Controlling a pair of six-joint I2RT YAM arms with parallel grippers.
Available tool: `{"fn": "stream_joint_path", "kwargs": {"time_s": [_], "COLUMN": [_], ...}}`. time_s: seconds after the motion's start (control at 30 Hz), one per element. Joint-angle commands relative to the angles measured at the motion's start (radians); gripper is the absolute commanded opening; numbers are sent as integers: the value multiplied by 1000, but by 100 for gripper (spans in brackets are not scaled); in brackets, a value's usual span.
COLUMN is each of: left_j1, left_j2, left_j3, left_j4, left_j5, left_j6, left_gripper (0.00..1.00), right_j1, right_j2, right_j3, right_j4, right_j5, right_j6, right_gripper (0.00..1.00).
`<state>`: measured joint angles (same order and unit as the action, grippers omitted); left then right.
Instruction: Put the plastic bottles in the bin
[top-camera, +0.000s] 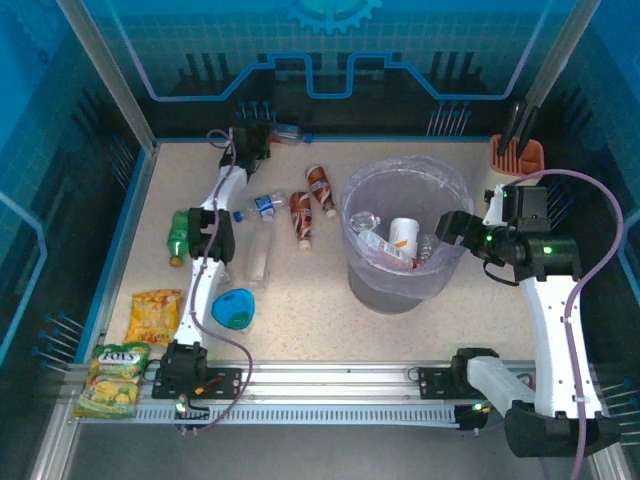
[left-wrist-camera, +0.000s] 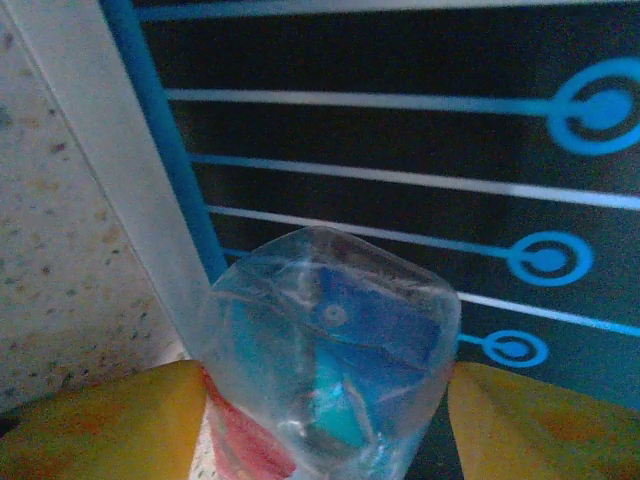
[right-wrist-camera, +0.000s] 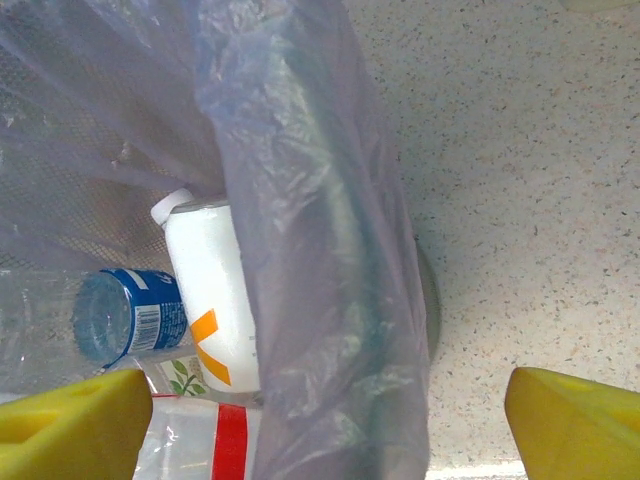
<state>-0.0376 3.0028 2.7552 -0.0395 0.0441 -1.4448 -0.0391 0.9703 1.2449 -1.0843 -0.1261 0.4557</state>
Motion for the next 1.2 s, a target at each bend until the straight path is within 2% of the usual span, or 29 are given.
{"fn": "stream_joint_path", "kwargs": {"time_s": [0.0,0.13,0.2,0.37,0.47,0.6,0.8,0.87,0.97,1.07,1.17], "left_j1": [-36,-33,-30,-15,-5,-2,15,25,29,25,16], "left_j2": [99,91,73,-57,-166,-310,-603,-678,-721,-695,-675], "left_j3": [-15,-18,-39,-226,-352,-543,-1030,-1125,-1141,-1060,-988], "left_j4": [-79,-78,-84,-32,-10,16,180,202,188,119,26], "left_j5": [-14,0,10,30,29,49,49,40,71,123,76], "left_j6": [-32,3,30,104,172,249,340,366,421,474,552], "left_gripper": [61,49,47,40,38,38,37,38,45,64,84], "right_j1": [16,15,15,17,17,17,16,15,15,15,15], "right_j2": [-19,-16,-12,-8,-10,-16,-37,-41,-45,-54,-63], "right_j3": [-10,-18,-21,-24,-25,-28,-41,-42,-47,-60,-71], "right_j4": [-19,-12,-6,4,7,9,8,6,9,18,18], "right_j5": [27,28,23,11,5,8,6,7,1,-7,-10], "right_j6": [15,19,21,28,26,19,5,-3,-5,-1,4], "right_gripper": [92,92,92,91,91,91,91,91,92,91,92]}}
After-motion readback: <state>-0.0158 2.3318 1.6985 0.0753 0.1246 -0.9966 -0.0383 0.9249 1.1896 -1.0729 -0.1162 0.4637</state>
